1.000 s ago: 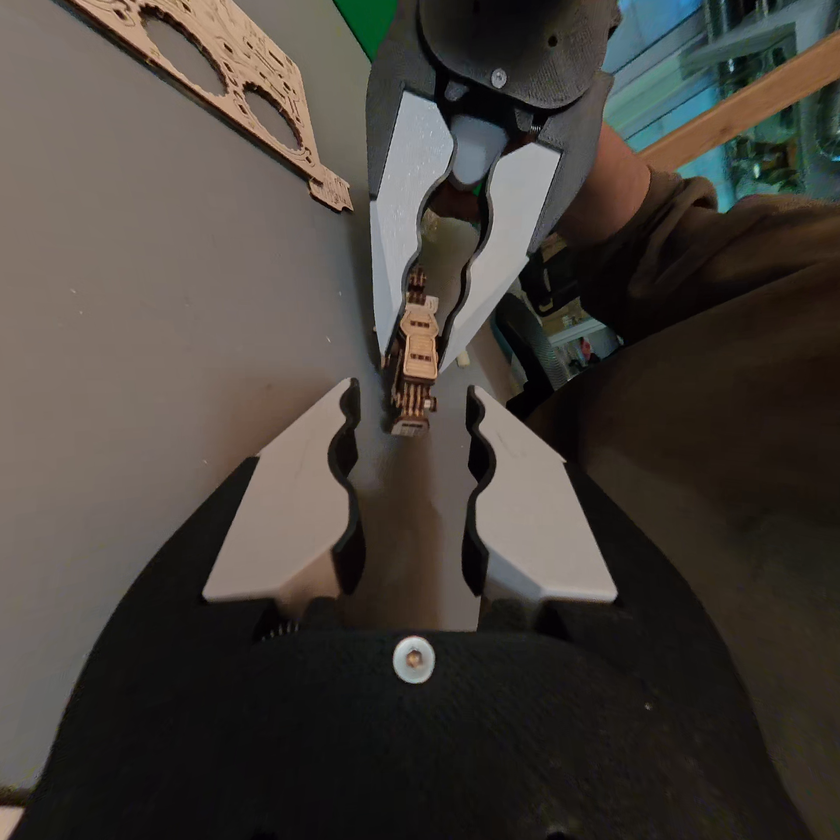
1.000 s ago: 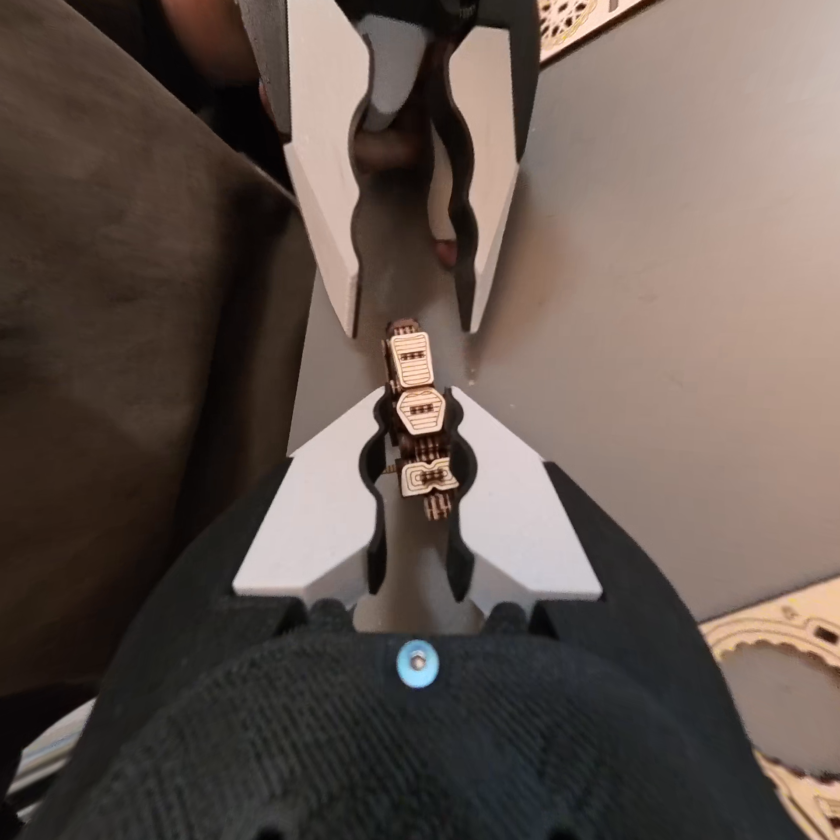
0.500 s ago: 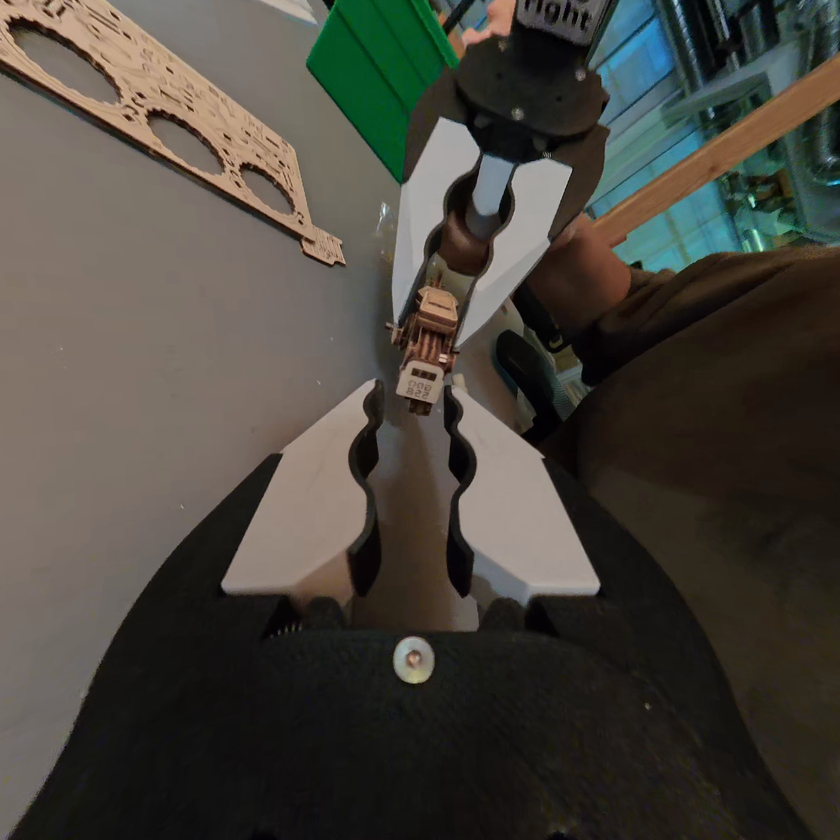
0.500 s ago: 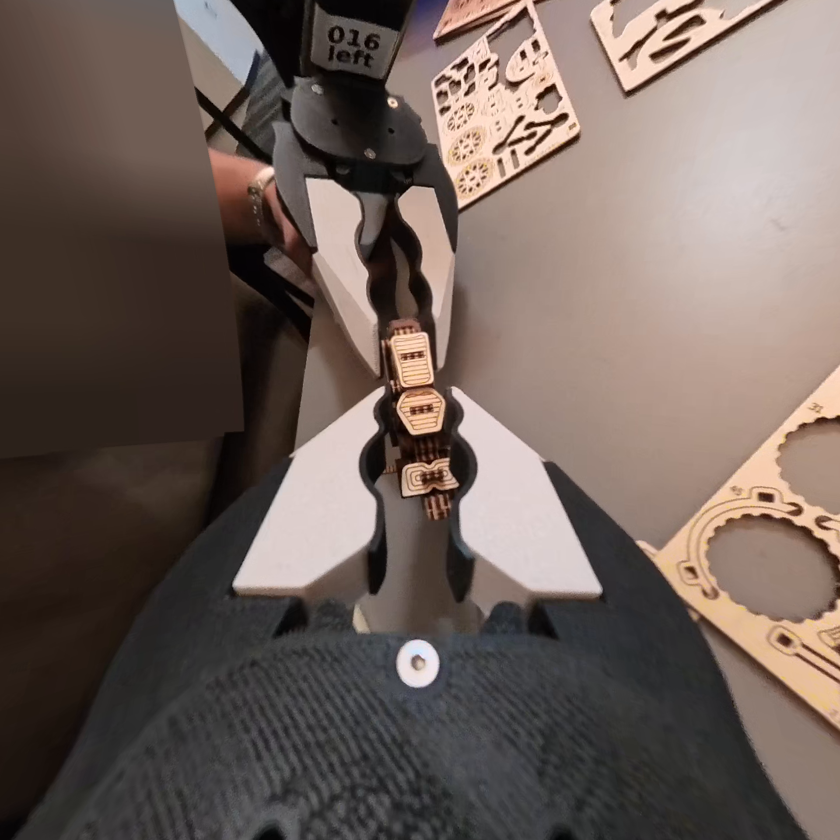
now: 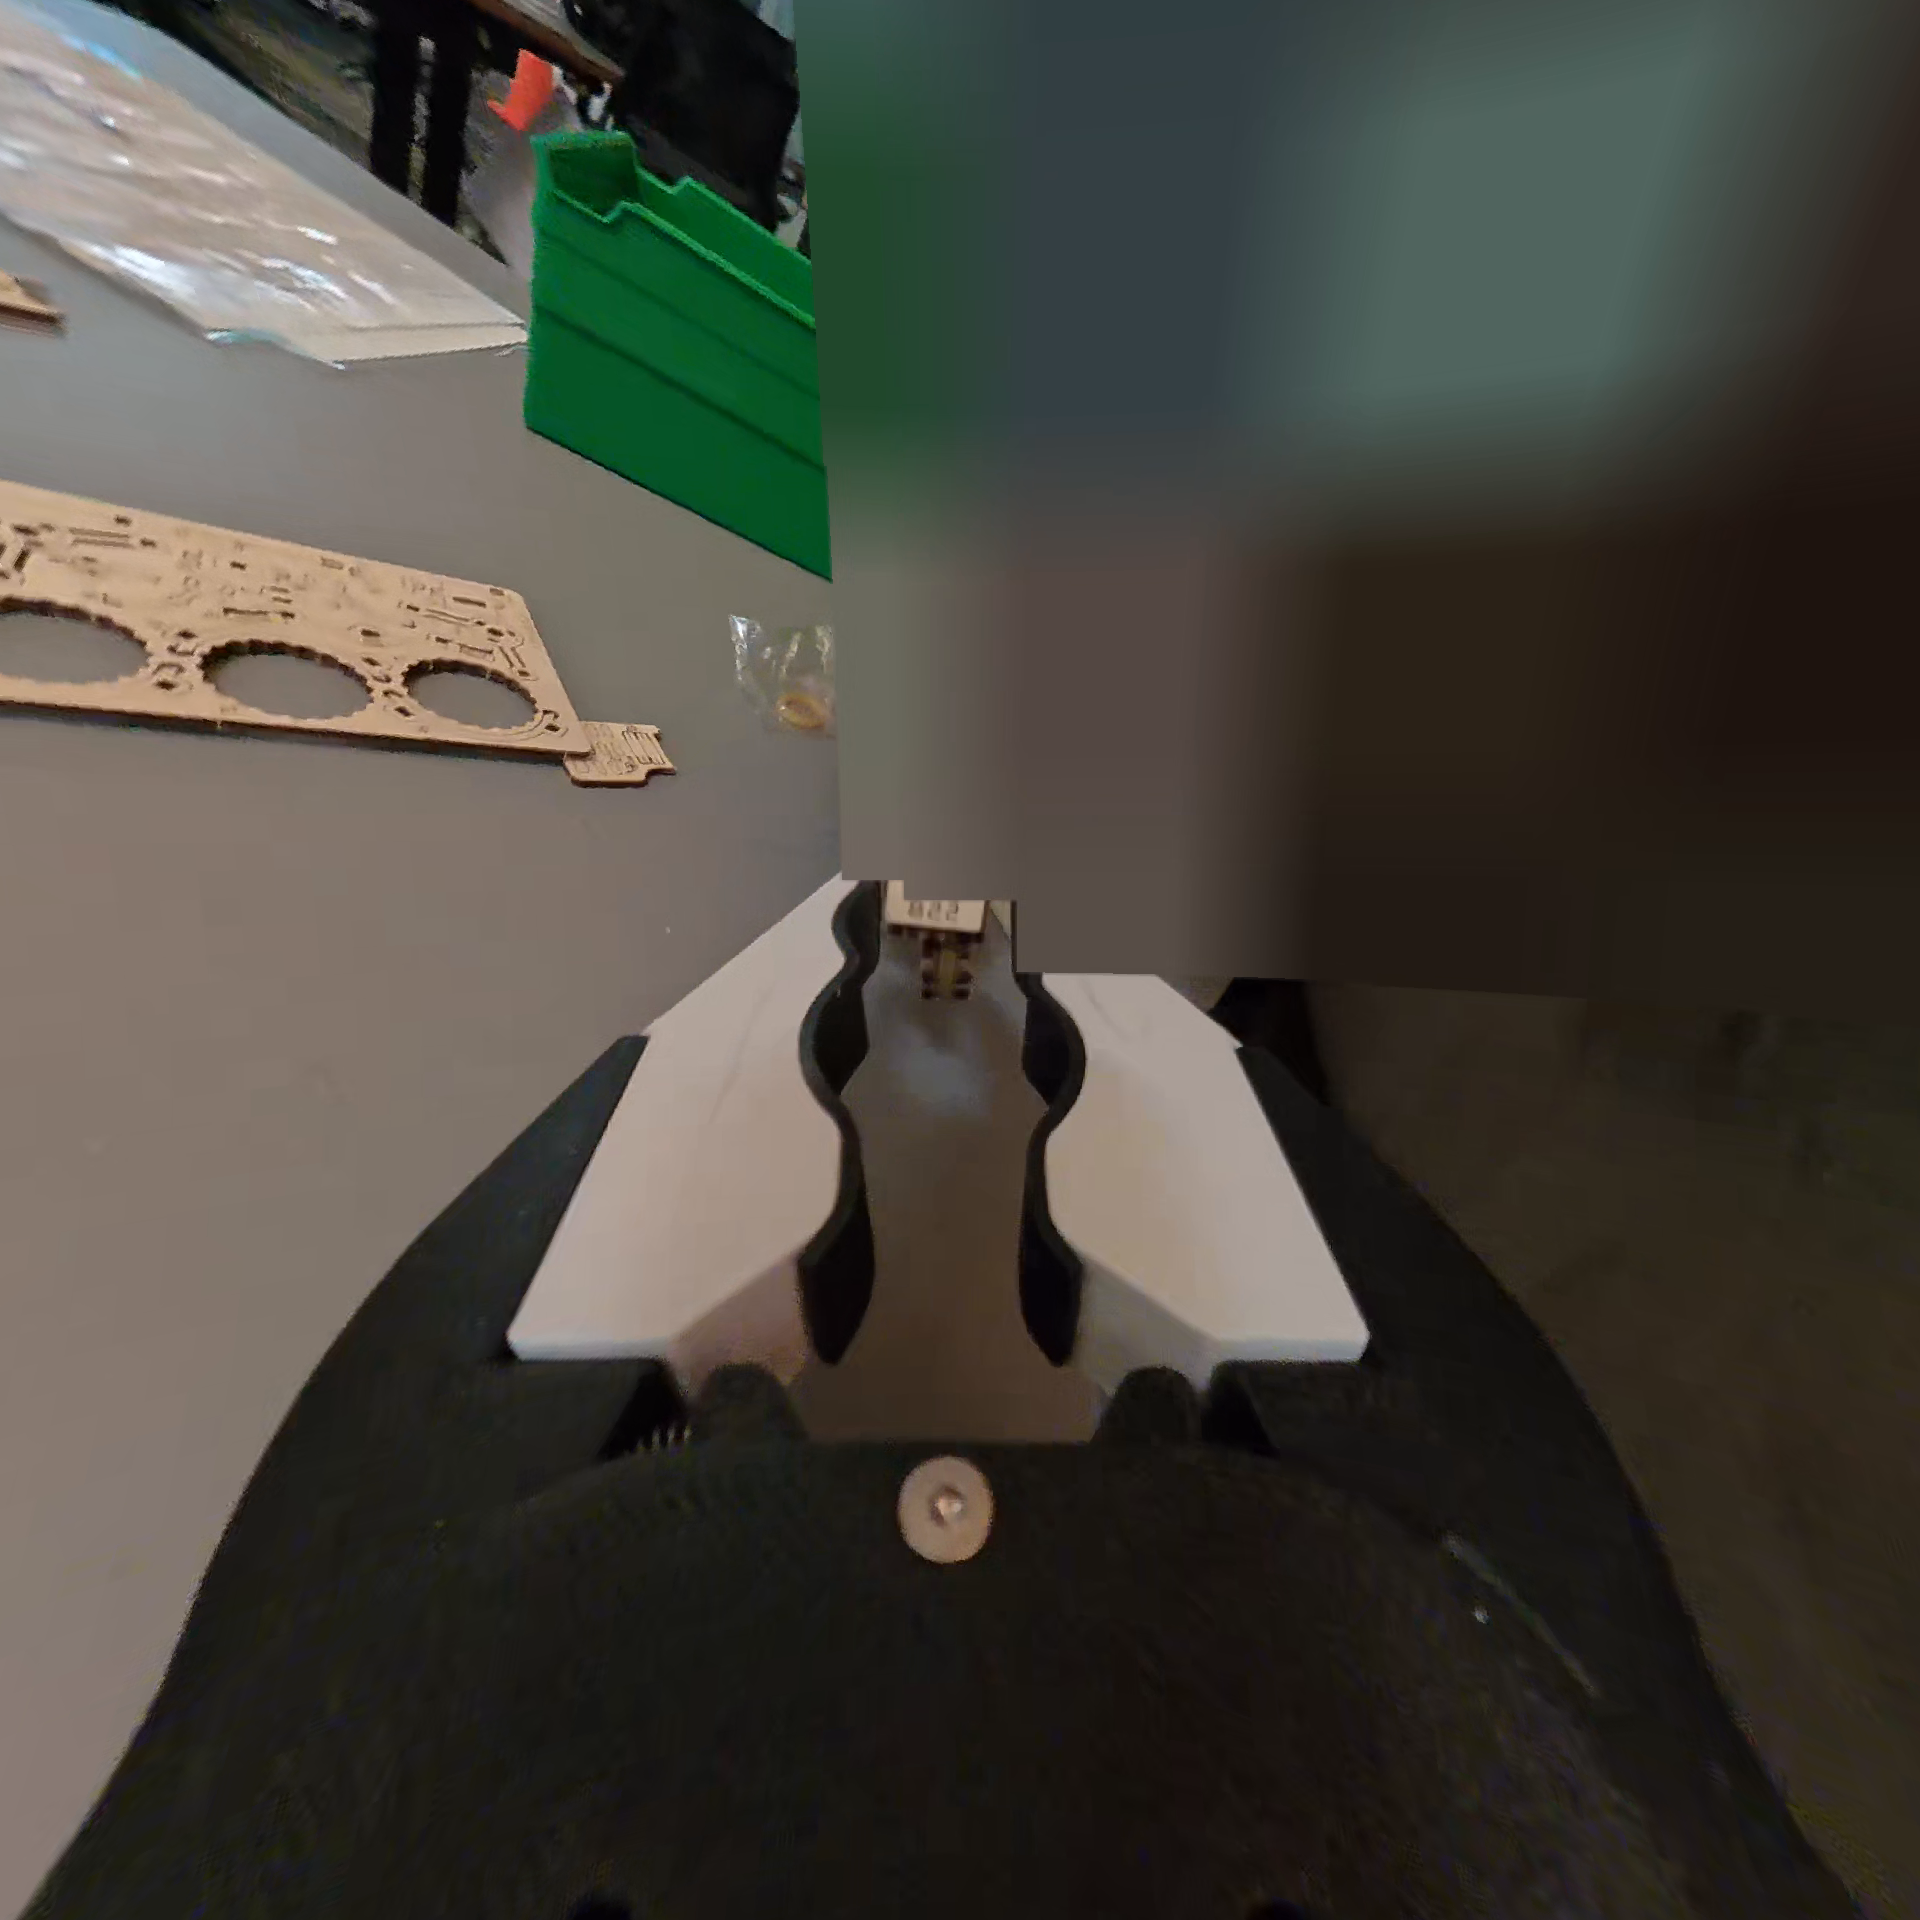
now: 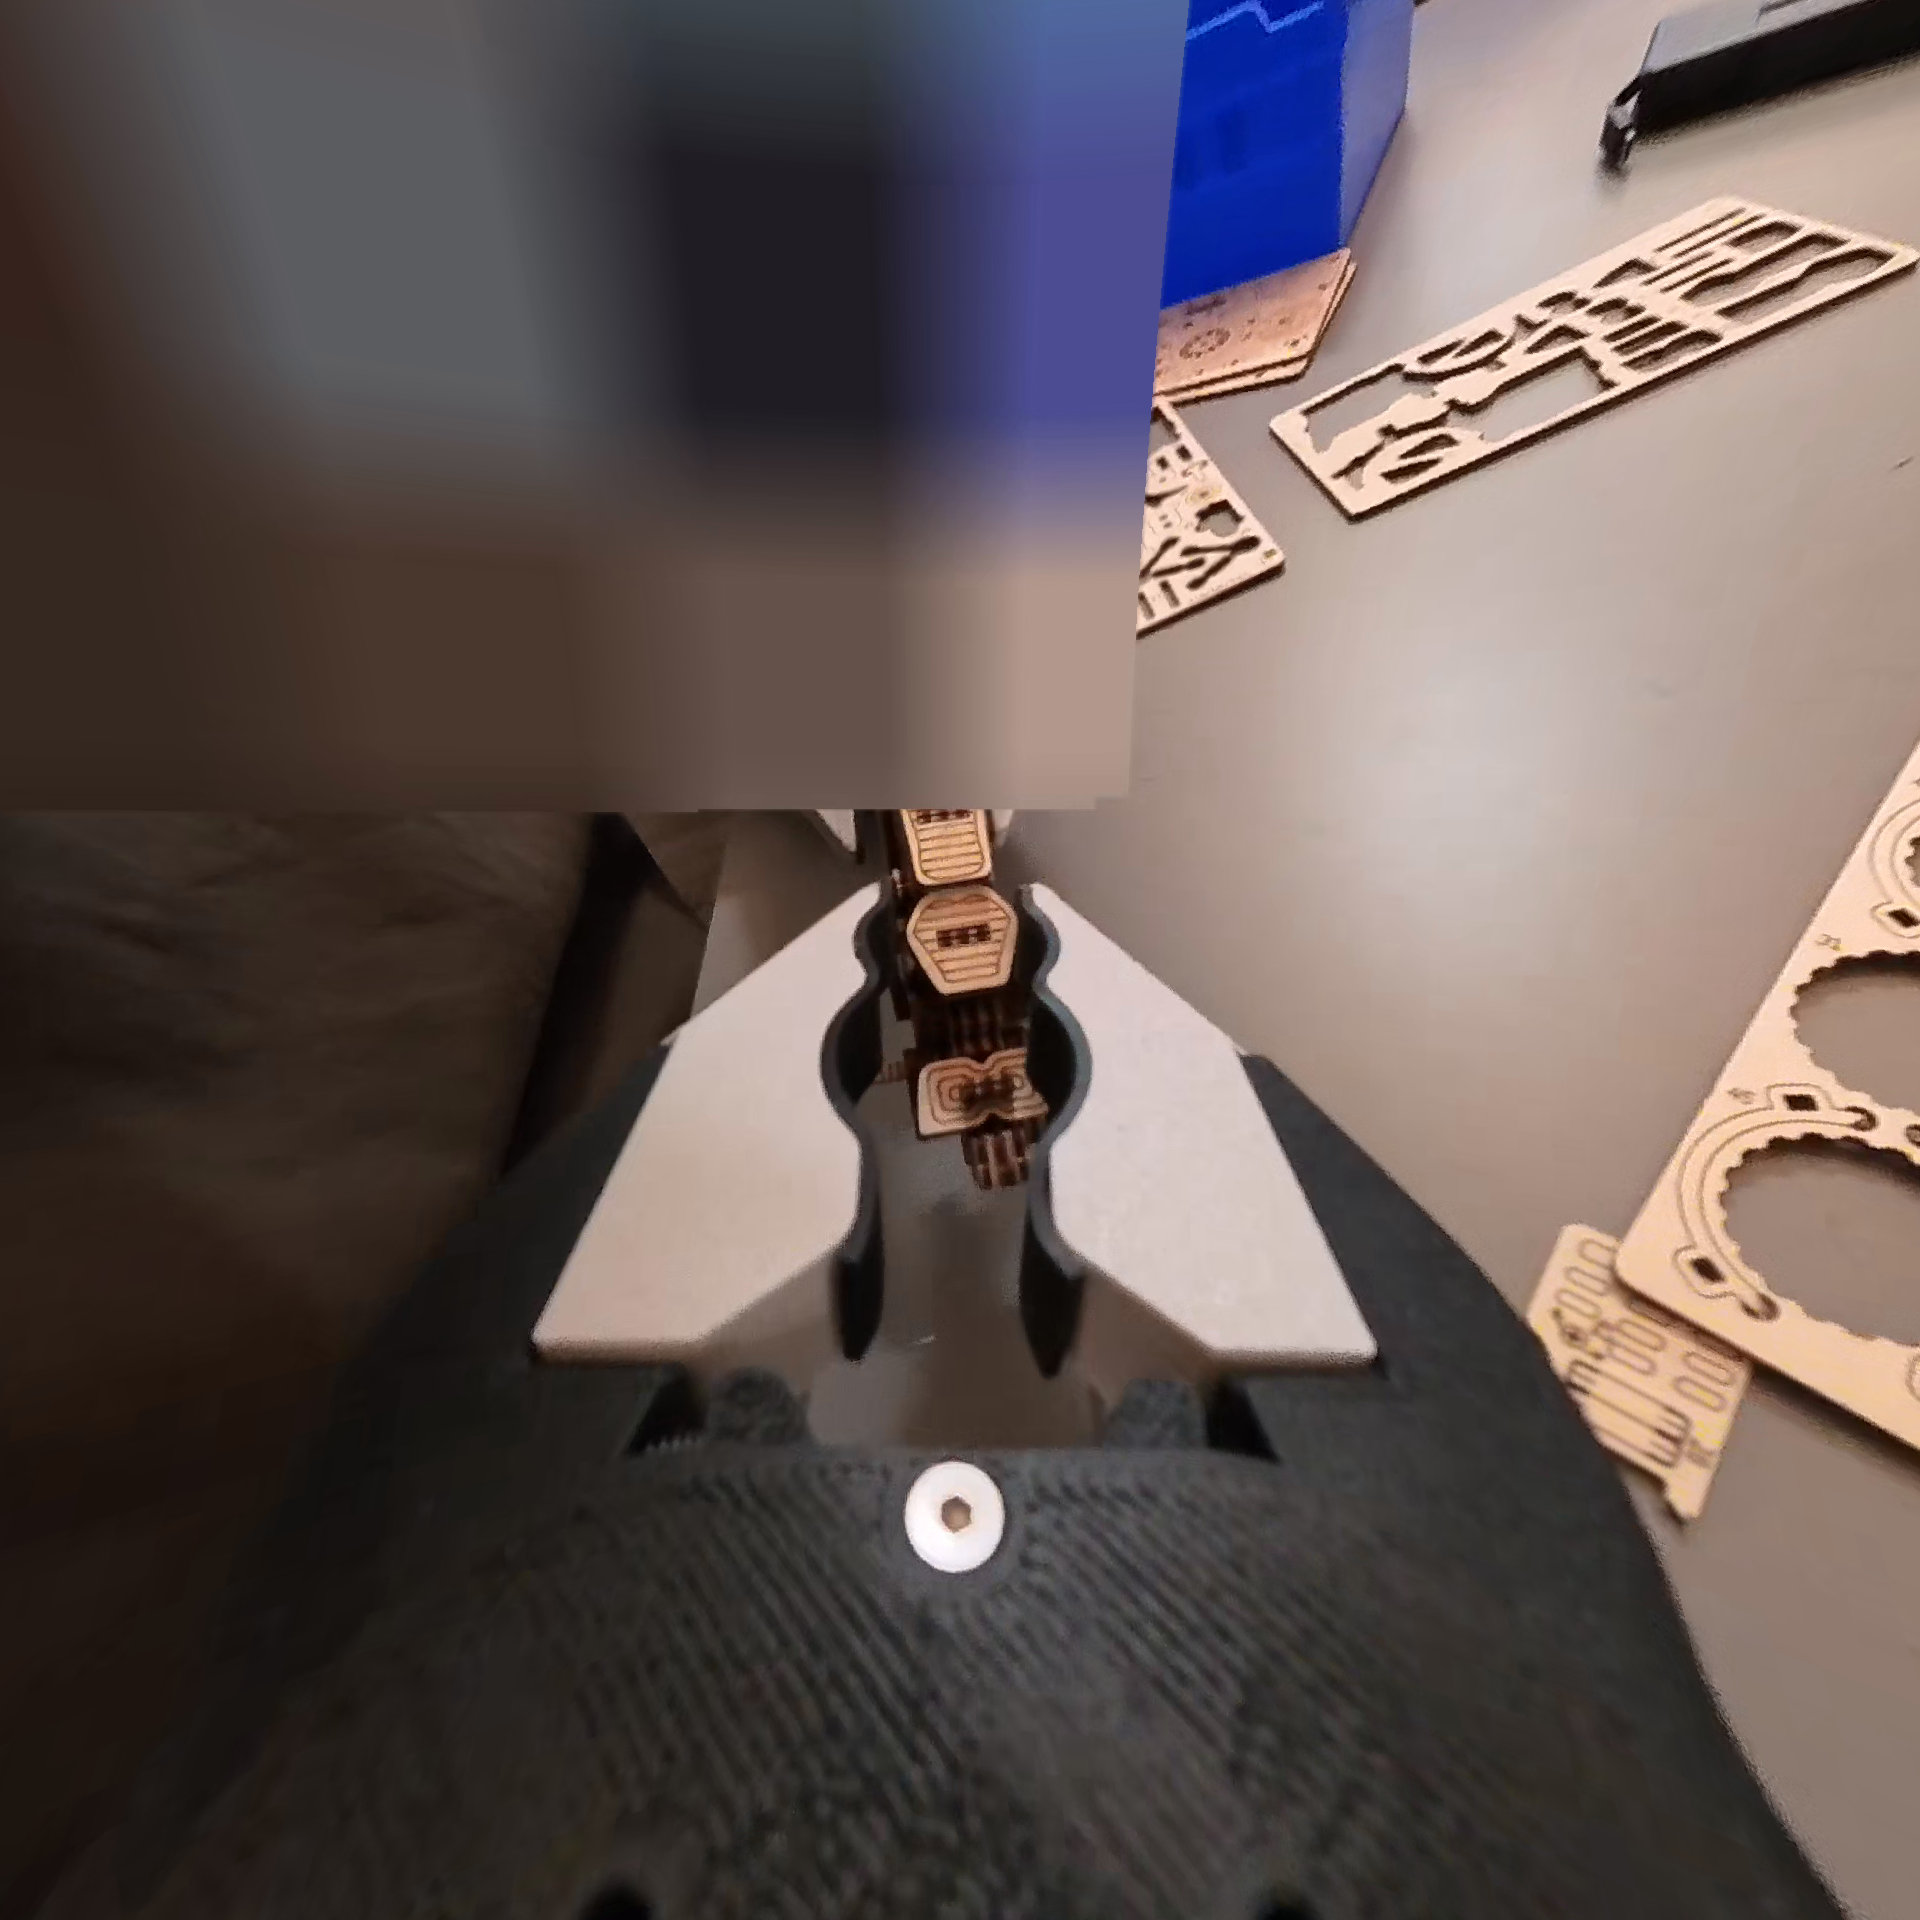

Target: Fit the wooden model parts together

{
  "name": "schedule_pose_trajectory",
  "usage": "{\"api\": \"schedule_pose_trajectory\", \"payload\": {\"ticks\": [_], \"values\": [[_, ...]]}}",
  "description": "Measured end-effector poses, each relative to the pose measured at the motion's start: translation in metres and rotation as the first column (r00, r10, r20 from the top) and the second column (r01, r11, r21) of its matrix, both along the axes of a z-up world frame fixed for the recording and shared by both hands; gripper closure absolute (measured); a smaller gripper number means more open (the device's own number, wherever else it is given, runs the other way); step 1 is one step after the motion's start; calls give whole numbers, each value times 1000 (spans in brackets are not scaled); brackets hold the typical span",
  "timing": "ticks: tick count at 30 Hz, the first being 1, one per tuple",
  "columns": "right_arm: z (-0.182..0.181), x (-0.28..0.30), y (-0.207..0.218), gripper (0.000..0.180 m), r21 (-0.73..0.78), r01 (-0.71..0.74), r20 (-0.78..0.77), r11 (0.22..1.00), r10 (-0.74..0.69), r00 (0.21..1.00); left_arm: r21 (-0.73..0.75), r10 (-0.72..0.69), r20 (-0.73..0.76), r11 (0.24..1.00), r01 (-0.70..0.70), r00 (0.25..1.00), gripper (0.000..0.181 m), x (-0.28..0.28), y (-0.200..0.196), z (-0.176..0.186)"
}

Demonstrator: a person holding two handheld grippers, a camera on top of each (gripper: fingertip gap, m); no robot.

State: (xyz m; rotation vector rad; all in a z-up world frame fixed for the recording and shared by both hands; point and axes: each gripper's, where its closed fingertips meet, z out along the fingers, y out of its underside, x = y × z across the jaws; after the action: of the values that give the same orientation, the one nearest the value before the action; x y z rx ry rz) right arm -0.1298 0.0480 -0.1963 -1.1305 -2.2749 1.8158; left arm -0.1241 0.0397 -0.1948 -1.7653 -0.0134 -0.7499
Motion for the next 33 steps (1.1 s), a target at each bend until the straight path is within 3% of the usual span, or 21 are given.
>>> {"api": "schedule_pose_trajectory", "payload": {"ticks": [1,5,12,33], "values": [[2,1,1,159,-8,12,-11,1000,-12,1000,5,-3,-31,1000,3,1000,158,2,0,0],[5,7,2,159,-16,48,-52,999,-49,997,40,-2,-81,999,5,997,159,7,1,2],[4,10,5,159,-35,64,-58,997,-66,996,67,10,-14,998,-9,1000,159,6,4,9],[-10,1,3,160,-362,159,333,919,-32,942,-18,51,63,999,-50,997,158,-10,7,-4]]}}
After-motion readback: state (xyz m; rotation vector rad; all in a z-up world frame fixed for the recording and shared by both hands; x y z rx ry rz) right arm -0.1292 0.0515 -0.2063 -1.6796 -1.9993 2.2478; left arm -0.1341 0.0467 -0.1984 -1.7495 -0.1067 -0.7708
